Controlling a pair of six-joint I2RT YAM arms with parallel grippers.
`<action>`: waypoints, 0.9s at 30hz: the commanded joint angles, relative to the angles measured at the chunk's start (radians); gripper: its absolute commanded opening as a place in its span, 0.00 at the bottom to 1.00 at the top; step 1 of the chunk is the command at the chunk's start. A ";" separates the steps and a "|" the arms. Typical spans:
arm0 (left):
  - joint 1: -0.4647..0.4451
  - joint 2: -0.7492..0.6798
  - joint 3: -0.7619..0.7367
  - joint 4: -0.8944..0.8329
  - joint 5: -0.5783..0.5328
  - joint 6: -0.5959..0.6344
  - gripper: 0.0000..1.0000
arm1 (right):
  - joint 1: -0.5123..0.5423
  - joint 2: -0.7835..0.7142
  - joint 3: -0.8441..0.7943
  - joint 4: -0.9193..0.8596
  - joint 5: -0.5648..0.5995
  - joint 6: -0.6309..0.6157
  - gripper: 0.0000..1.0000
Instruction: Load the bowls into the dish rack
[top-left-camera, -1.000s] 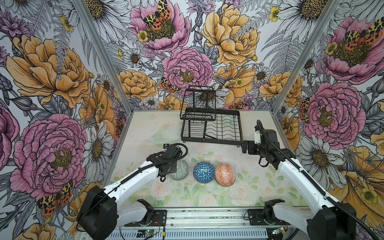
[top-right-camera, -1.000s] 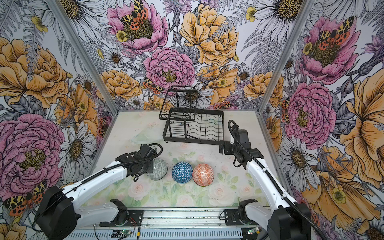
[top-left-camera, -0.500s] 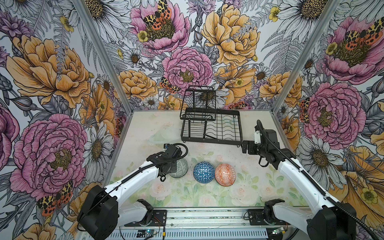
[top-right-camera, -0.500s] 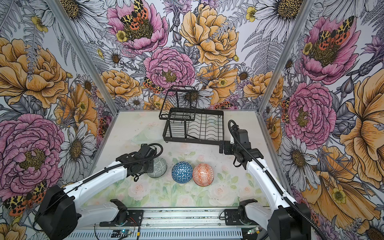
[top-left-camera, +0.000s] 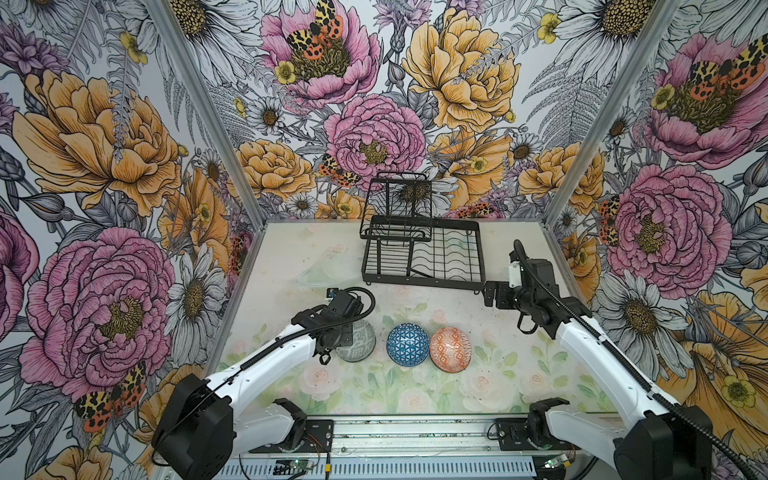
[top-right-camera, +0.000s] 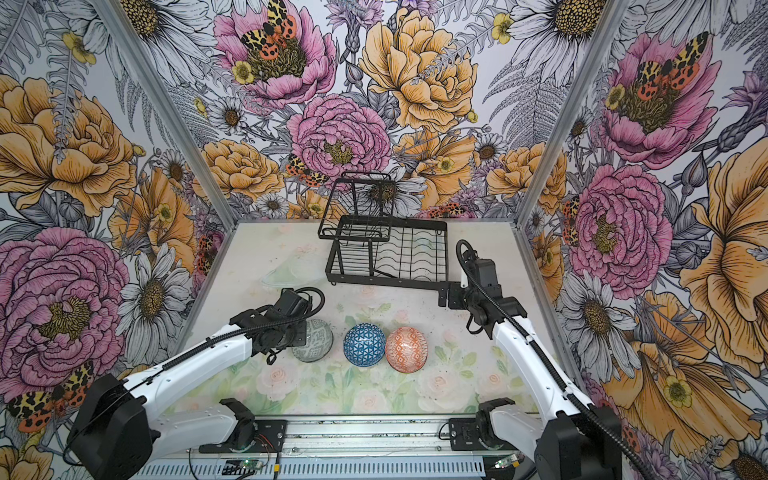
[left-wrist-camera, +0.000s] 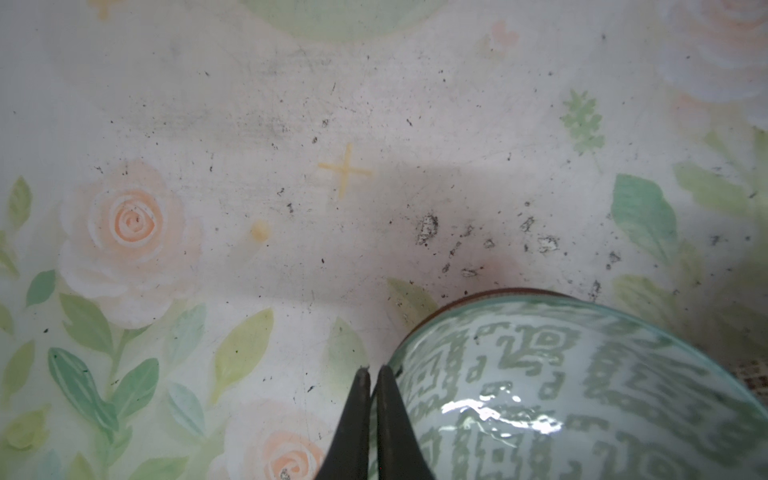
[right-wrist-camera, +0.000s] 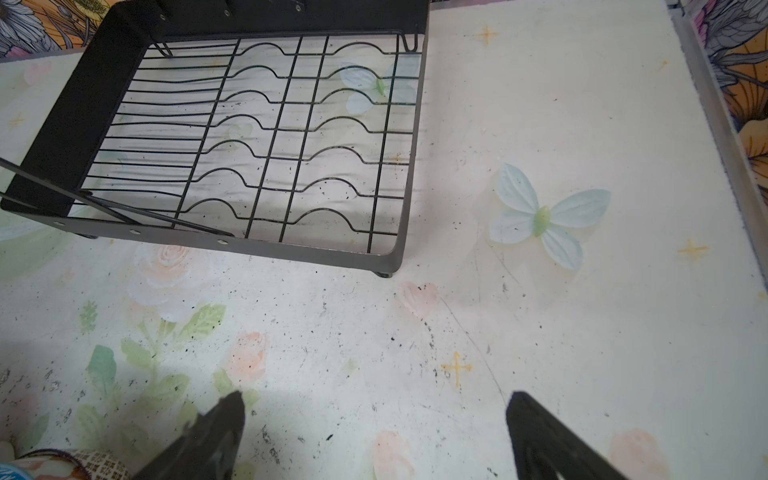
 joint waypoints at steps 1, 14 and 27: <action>-0.007 -0.007 -0.006 0.013 0.006 0.009 0.10 | 0.010 -0.009 0.021 0.002 -0.008 -0.008 0.99; -0.028 -0.003 -0.016 0.014 0.051 0.003 0.22 | 0.009 -0.009 0.020 0.002 -0.007 -0.009 1.00; -0.038 0.047 -0.010 0.006 0.036 -0.006 0.16 | 0.010 -0.015 0.019 0.001 -0.005 -0.010 0.99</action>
